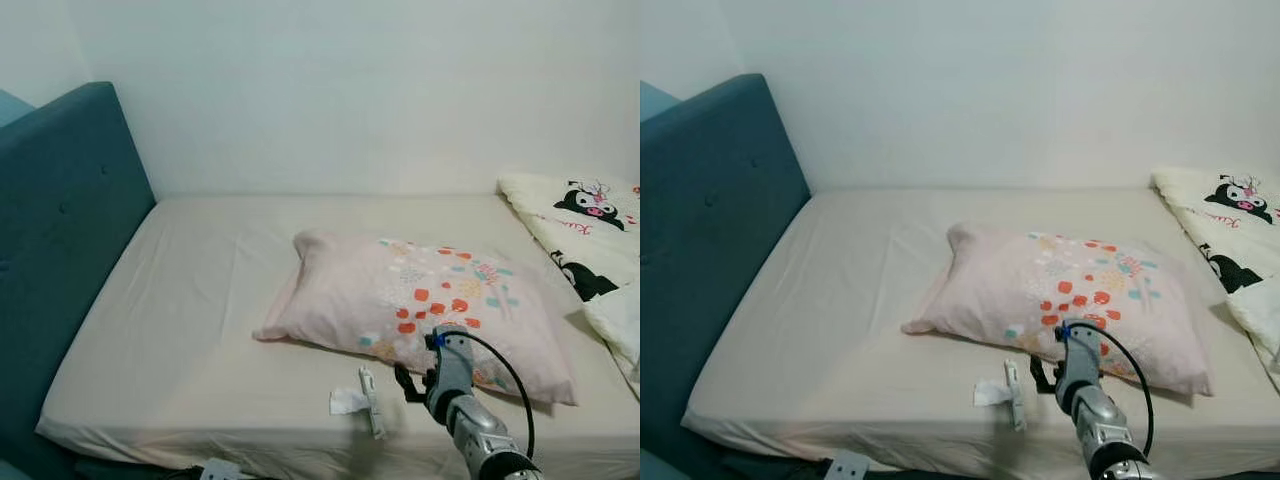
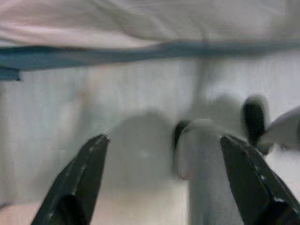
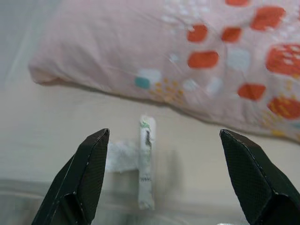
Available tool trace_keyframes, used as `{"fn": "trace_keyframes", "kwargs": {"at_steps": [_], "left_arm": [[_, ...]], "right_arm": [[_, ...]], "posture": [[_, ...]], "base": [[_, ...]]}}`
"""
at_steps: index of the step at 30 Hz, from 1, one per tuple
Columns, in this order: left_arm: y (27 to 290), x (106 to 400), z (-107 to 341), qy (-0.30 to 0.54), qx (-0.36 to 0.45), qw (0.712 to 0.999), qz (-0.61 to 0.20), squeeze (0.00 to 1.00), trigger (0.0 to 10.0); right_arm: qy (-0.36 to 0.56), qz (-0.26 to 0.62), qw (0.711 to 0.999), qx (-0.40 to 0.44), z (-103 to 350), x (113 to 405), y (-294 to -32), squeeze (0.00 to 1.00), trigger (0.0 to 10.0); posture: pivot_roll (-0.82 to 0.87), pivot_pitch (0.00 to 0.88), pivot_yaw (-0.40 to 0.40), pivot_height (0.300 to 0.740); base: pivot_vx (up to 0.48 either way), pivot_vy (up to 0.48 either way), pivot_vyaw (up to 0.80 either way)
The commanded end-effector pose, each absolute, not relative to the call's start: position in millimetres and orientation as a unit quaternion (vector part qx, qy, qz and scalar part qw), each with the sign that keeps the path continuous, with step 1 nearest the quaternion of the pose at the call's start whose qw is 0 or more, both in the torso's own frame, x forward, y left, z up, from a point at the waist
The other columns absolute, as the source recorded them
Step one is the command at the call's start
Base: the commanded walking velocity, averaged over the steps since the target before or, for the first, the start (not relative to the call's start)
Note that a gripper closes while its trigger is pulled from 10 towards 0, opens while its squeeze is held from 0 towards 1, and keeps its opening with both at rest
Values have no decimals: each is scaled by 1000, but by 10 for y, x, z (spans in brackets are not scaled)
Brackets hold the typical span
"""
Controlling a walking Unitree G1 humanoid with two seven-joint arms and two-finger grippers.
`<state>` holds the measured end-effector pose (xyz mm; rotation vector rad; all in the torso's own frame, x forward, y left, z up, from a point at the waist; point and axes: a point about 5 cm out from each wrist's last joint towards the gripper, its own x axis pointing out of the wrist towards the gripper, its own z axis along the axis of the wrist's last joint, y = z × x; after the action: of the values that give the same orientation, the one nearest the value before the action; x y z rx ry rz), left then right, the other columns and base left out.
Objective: Clean up the room
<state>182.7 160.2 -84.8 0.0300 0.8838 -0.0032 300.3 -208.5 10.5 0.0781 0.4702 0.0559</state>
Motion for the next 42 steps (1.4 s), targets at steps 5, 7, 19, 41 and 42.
{"fn": "trace_keyframes", "kwargs": {"at_steps": [5,7,19,41,42], "left_arm": [[1827,2561,-365,313,-6,949,27,0,10000],[1875,2598,-329,304,-12,952,40,0,10000],[2039,2511,-368,313,-5,948,52,0,10000],[2446,1929,-583,347,65,935,28,0,10000],[2446,1929,-583,347,65,935,28,0,10000]], "right_arm": [[213,43,975,46,171,3068,-2015,0,10000],[210,51,975,49,181,3081,-1982,0,10000],[186,69,979,40,325,3203,-1961,0,10000],[152,142,978,-17,700,3548,-1521,0,10000],[152,142,978,-17,700,3548,-1521,0,10000]], "posture": [[5,11,19,622],[8,16,19,612],[37,53,30,567],[172,248,65,508],[172,248,65,508]], "base": [[0,0,0],[0,0,0],[0,0,0],[0,0,0],[0,0,0]]}}
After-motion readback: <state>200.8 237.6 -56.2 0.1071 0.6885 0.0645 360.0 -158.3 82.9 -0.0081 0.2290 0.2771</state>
